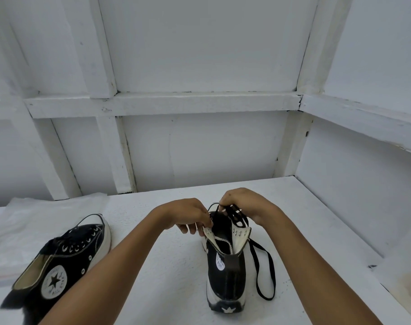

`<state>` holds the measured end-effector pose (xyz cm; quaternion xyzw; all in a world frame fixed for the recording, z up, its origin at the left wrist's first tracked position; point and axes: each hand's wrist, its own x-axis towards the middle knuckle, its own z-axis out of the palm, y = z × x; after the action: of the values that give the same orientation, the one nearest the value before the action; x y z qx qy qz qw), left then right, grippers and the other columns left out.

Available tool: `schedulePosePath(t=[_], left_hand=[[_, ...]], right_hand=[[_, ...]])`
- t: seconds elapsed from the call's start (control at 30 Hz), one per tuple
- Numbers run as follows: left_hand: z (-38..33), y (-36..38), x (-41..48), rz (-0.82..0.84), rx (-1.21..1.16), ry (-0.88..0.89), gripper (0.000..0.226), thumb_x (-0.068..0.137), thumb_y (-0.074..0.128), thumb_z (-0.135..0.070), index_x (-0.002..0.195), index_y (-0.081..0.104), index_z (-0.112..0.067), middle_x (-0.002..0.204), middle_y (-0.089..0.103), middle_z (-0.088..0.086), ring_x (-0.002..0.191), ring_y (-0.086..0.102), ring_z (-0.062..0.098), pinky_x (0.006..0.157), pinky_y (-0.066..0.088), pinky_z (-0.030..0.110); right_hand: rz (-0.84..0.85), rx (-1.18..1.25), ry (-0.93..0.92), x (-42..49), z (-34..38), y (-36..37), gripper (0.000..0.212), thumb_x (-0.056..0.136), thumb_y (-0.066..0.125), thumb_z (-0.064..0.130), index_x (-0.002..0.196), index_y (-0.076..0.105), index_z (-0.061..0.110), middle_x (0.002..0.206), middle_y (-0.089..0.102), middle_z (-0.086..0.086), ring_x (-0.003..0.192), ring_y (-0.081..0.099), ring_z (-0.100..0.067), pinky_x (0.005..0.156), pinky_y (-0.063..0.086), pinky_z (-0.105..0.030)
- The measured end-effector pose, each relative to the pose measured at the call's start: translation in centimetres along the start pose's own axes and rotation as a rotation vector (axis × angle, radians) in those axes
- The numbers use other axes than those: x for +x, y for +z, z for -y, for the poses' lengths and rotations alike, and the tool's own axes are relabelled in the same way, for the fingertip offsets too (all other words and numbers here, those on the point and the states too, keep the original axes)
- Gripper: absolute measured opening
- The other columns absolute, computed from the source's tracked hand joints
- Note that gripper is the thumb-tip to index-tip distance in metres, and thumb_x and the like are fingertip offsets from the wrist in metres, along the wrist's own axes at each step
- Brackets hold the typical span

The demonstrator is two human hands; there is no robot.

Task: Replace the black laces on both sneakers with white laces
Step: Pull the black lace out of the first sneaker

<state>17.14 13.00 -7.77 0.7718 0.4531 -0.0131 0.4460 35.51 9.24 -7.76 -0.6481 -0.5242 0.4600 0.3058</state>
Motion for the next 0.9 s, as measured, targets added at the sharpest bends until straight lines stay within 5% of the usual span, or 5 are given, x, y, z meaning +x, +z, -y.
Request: schedulePosePath(t=[0.17, 0.3, 0.5, 0.73, 0.9], left_hand=[[0.0, 0.0, 0.1, 0.003, -0.005, -0.004, 0.019, 0.090, 0.062, -0.021, 0.073, 0.069, -0.020, 0.069, 0.066, -0.005, 0.062, 0.057, 0.010, 0.058, 0.043, 0.022], [-0.1, 0.1, 0.3, 0.001, -0.002, -0.001, 0.019, 0.090, 0.062, -0.021, 0.072, 0.068, -0.020, 0.071, 0.067, -0.004, 0.061, 0.057, 0.009, 0.057, 0.043, 0.022], [-0.1, 0.2, 0.2, 0.004, -0.006, -0.005, 0.020, 0.090, 0.061, -0.021, 0.071, 0.066, -0.020, 0.072, 0.068, -0.002, 0.062, 0.058, 0.010, 0.057, 0.044, 0.021], [0.1, 0.2, 0.1, -0.013, -0.015, 0.003, 0.028, 0.090, 0.062, -0.021, 0.063, 0.065, -0.025, 0.070, 0.067, -0.004, 0.062, 0.058, 0.009, 0.058, 0.044, 0.022], [0.0, 0.3, 0.0, -0.017, -0.005, 0.001, 0.024, 0.090, 0.061, -0.021, 0.067, 0.067, -0.023, 0.070, 0.067, -0.005, 0.061, 0.058, 0.008, 0.057, 0.044, 0.021]], right_hand=[[0.046, 0.439, 0.055, 0.0, -0.3, -0.8, 0.020, 0.097, 0.049, 0.013, 0.078, 0.052, 0.008, 0.083, 0.073, -0.016, 0.053, 0.055, -0.019, 0.051, 0.040, -0.028], [-0.003, 0.072, 0.011, 0.0, -1.0, -0.7, 0.012, 0.090, 0.065, 0.017, 0.084, 0.056, 0.011, 0.059, 0.054, -0.001, 0.045, 0.041, -0.013, 0.047, 0.034, -0.024], [0.121, -0.382, -0.003, -0.1, -0.8, 0.0, 0.006, 0.077, 0.080, 0.022, 0.076, 0.076, 0.018, 0.072, 0.065, 0.006, 0.069, 0.056, -0.010, 0.063, 0.042, -0.023], [-0.160, -0.040, 0.016, 0.4, -0.6, -0.9, 0.007, 0.084, 0.062, 0.009, 0.079, 0.060, 0.006, 0.065, 0.045, -0.004, 0.054, 0.034, -0.016, 0.050, 0.028, -0.025], [-0.489, 0.252, -0.019, 0.6, -1.8, -3.2, 0.014, 0.088, 0.061, 0.013, 0.079, 0.051, 0.010, 0.067, 0.045, -0.005, 0.055, 0.038, -0.016, 0.053, 0.030, -0.026]])
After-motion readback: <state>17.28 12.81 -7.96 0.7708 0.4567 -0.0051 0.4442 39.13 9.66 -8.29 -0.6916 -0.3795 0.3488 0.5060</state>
